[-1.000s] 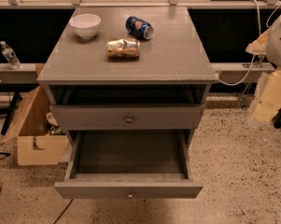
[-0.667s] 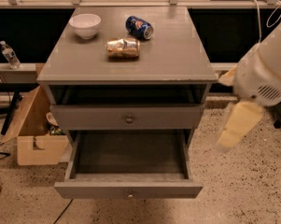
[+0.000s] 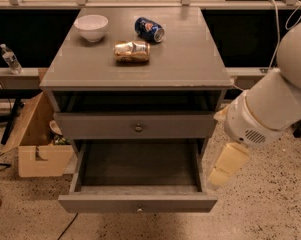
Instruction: Close middle drawer
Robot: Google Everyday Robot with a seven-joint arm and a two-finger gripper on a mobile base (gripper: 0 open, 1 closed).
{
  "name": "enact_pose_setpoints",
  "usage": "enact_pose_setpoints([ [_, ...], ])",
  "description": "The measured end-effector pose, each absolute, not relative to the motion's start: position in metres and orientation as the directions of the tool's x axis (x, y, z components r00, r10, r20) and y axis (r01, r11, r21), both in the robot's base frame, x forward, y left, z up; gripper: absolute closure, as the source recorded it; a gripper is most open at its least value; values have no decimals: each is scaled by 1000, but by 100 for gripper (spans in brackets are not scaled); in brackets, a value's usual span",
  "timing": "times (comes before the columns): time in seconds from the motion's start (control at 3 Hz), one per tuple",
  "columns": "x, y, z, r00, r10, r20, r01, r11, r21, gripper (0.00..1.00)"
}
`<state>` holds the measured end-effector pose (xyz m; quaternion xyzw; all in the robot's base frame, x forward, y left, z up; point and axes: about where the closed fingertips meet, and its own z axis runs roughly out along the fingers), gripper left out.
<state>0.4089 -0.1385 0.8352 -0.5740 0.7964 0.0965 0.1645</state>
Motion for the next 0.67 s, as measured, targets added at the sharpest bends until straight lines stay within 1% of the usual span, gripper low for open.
enact_pose_setpoints([
  [0.33,400,-138,776,-302,-863,-404,-946,323,16,0],
  [0.67,393,-128,692,-333,-839,-430,-940,334,75,0],
])
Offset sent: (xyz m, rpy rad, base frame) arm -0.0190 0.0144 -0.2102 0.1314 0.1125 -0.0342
